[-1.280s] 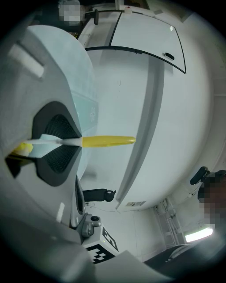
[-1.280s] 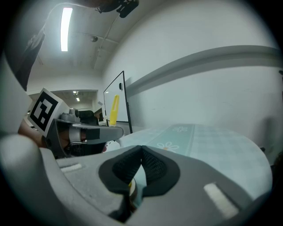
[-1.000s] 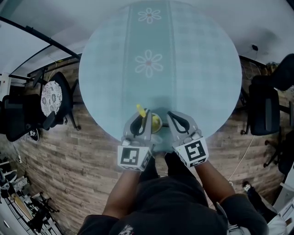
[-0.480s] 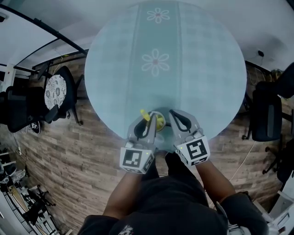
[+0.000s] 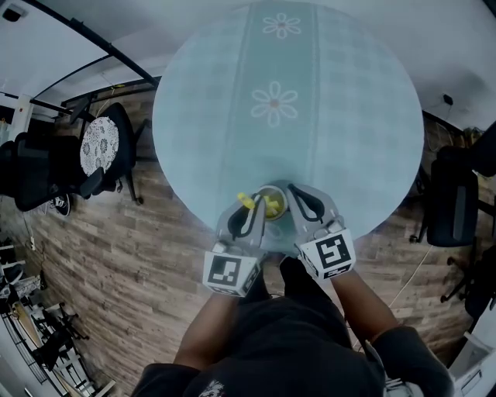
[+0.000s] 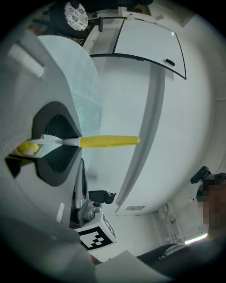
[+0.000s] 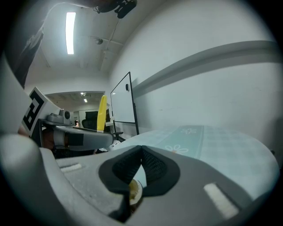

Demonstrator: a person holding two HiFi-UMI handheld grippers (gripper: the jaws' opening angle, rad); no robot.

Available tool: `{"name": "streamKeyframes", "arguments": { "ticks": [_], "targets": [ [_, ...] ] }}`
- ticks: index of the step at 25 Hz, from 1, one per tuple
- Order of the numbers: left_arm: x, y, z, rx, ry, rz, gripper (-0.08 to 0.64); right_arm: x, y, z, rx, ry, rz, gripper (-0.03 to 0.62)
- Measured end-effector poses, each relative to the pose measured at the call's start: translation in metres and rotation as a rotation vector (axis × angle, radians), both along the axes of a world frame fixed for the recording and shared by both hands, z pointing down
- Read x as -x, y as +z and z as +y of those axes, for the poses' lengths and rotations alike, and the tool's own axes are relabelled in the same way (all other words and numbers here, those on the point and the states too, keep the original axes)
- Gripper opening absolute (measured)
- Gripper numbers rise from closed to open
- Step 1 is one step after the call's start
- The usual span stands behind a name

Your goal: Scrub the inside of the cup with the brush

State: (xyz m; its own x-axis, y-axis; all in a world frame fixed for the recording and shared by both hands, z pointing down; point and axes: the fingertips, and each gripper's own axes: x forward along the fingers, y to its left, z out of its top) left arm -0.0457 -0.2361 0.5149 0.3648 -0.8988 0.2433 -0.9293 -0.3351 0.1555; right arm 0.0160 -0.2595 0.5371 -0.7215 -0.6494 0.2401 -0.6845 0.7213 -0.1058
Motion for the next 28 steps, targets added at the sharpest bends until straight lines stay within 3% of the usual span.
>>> {"name": "streamKeyframes", "arguments": {
  "ticks": [4, 13, 28],
  "targets": [
    [0.008, 0.0, 0.003, 0.004, -0.006, -0.034, 0.037, 0.001, -0.001, 0.001, 0.001, -0.003, 0.001, 0.002],
    [0.01, -0.011, 0.012, -0.029, 0.015, -0.015, 0.037, 0.007, -0.016, 0.01, -0.018, 0.012, 0.006, 0.002],
    [0.026, -0.097, 0.029, -0.149, 0.036, 0.014, 0.037, 0.01, -0.095, 0.036, -0.116, 0.078, 0.01, 0.002]
  ]
}}
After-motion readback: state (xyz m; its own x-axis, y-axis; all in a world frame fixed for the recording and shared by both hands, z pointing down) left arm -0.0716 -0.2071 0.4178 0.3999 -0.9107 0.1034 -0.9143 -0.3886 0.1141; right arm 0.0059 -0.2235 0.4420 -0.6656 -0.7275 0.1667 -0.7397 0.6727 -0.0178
